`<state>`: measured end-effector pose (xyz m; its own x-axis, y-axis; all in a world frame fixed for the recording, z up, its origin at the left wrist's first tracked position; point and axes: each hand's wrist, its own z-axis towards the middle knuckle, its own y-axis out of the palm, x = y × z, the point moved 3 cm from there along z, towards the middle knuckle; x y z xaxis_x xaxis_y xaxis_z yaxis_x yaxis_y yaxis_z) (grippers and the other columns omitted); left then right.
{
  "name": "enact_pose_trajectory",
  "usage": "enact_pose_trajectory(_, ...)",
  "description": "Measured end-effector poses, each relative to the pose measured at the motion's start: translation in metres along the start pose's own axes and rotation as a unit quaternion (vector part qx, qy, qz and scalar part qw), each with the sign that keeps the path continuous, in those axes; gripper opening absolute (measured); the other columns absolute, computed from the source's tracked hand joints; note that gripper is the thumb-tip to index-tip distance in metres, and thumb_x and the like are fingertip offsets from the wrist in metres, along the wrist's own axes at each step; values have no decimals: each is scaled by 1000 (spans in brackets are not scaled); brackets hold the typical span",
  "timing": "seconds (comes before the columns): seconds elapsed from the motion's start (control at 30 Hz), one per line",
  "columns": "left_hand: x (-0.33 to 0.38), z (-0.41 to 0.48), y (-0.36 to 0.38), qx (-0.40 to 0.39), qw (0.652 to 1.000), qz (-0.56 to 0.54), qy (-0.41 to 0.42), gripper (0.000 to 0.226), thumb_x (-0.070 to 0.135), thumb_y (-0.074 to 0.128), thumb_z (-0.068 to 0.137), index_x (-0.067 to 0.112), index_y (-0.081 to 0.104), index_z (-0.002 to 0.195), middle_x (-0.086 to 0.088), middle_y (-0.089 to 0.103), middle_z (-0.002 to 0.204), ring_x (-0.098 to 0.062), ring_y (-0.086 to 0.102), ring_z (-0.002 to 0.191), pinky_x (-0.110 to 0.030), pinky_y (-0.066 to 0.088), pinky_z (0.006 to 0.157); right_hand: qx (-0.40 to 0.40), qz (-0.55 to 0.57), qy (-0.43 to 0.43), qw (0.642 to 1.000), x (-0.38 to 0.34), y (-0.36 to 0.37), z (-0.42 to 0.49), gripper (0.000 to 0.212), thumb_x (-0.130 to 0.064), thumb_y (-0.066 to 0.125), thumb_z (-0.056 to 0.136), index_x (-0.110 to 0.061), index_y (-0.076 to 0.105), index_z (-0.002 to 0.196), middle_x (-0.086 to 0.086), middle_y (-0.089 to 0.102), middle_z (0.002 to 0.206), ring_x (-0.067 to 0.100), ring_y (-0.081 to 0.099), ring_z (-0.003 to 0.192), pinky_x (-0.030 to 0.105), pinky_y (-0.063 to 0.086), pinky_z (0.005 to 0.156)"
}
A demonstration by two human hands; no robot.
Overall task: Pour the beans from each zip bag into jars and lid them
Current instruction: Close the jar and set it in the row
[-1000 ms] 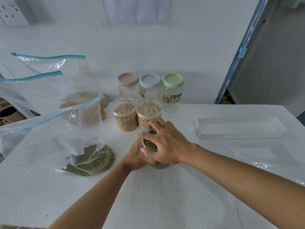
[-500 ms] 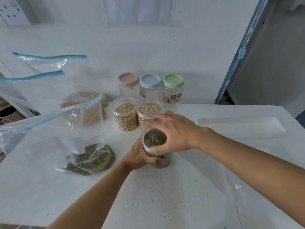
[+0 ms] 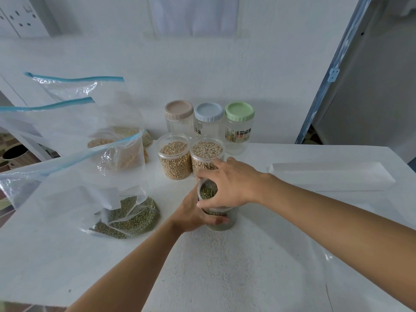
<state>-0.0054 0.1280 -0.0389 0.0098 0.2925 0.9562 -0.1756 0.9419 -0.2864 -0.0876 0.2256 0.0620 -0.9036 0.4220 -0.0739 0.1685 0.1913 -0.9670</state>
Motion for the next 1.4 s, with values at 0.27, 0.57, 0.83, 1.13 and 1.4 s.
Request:
enact_pose_trajectory(0.27,-2,0,0,2,1000,-12,-17,82,-7,93,63,24,50,126,15,70,114,-1,64,112,-16,49,92,-36,78,-118,989,3,-11,5,80,-52,87,61,-34,49,130,-9,54,119,14,51,108,38,52,90)
enact_pose_trajectory(0.57,3,1,1,5,999,-32,16,91,-10,91,64,19,47,138,0,63,130,-20,59,127,-24,47,103,-56,129,-174,975,20,-18,9,78,-39,88,62,-44,52,132,-16,49,128,9,43,124,41,44,106)
enact_pose_trajectory(0.83,-1,3,1,3,999,-43,16,88,-14,87,65,13,48,139,-4,64,132,-23,60,128,-28,48,104,-31,95,-145,984,17,-15,7,77,-57,84,66,-45,51,135,-18,51,124,7,48,118,37,49,99)
enact_pose_trajectory(1.13,1,3,2,-6,999,-44,8,87,-22,83,65,19,47,132,20,67,124,-4,62,120,-17,49,95,31,10,-89,995,5,-22,-1,71,-72,69,74,-31,56,131,-4,57,110,17,55,99,38,54,81)
enact_pose_trajectory(1.4,-4,3,1,-6,996,-93,-15,88,-2,92,66,7,48,141,-7,65,132,-25,60,127,-31,50,102,48,-26,-48,997,4,-13,0,70,-90,53,74,-24,50,98,-4,55,87,18,57,79,39,55,70)
